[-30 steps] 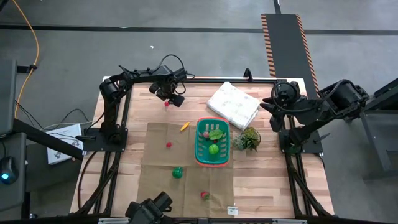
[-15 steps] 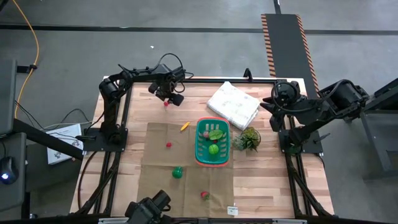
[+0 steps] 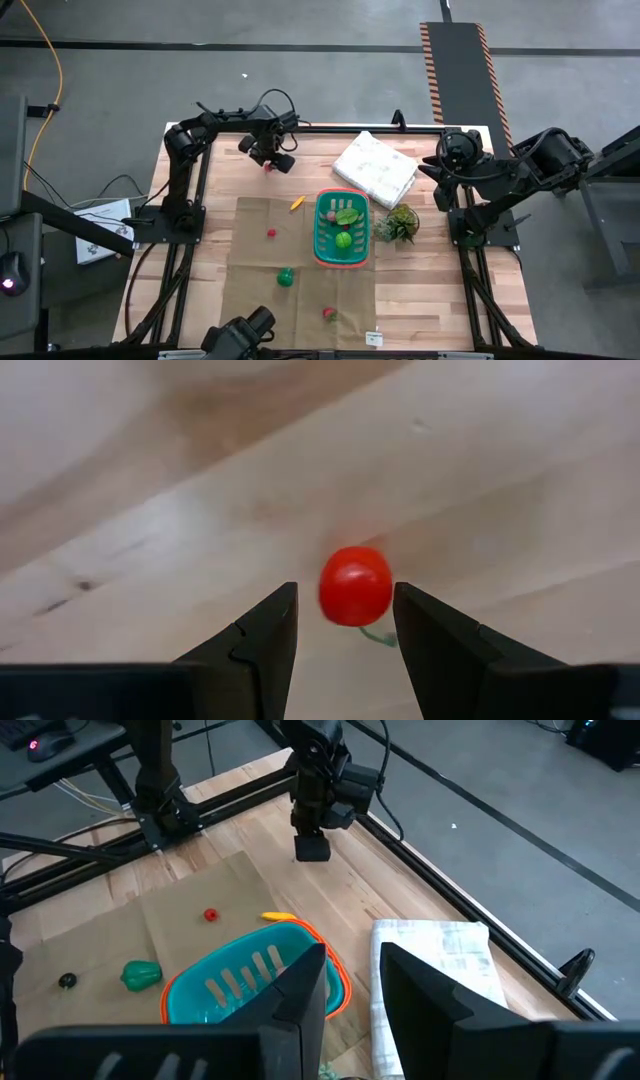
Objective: Pick and placing Produce into tupperware
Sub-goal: Put the red cherry into the blue basket
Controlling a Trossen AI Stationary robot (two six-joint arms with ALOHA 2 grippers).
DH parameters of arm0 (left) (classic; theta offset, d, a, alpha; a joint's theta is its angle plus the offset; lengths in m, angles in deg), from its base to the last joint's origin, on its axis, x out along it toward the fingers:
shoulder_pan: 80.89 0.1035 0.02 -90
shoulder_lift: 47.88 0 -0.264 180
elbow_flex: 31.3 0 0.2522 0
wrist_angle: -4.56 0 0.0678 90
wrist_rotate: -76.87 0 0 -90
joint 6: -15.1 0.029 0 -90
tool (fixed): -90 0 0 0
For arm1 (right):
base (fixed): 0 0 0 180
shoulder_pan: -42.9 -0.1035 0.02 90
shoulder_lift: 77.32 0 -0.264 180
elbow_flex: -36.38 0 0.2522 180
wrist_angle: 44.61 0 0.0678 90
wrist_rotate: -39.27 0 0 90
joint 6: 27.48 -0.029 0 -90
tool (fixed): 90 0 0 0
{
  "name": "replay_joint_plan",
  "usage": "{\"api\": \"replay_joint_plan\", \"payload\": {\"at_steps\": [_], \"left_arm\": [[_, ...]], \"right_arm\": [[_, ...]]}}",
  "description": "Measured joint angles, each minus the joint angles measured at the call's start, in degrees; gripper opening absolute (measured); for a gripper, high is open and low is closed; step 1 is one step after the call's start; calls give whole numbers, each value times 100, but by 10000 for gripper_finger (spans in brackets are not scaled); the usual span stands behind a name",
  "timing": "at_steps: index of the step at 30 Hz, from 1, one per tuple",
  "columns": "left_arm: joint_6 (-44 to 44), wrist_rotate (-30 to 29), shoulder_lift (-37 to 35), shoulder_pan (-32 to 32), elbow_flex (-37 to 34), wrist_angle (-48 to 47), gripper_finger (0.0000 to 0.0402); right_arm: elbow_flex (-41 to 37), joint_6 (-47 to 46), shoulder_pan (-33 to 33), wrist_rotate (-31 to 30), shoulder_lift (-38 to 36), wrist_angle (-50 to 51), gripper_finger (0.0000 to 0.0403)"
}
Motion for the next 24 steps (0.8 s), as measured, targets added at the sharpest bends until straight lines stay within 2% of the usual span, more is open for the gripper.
{"api": "replay_joint_plan", "payload": {"at_steps": [24], "left_arm": [[-23, -10, 96, 0, -4, 234, 154]], "right_arm": [[0, 44, 1, 0, -1, 155, 89]]}}
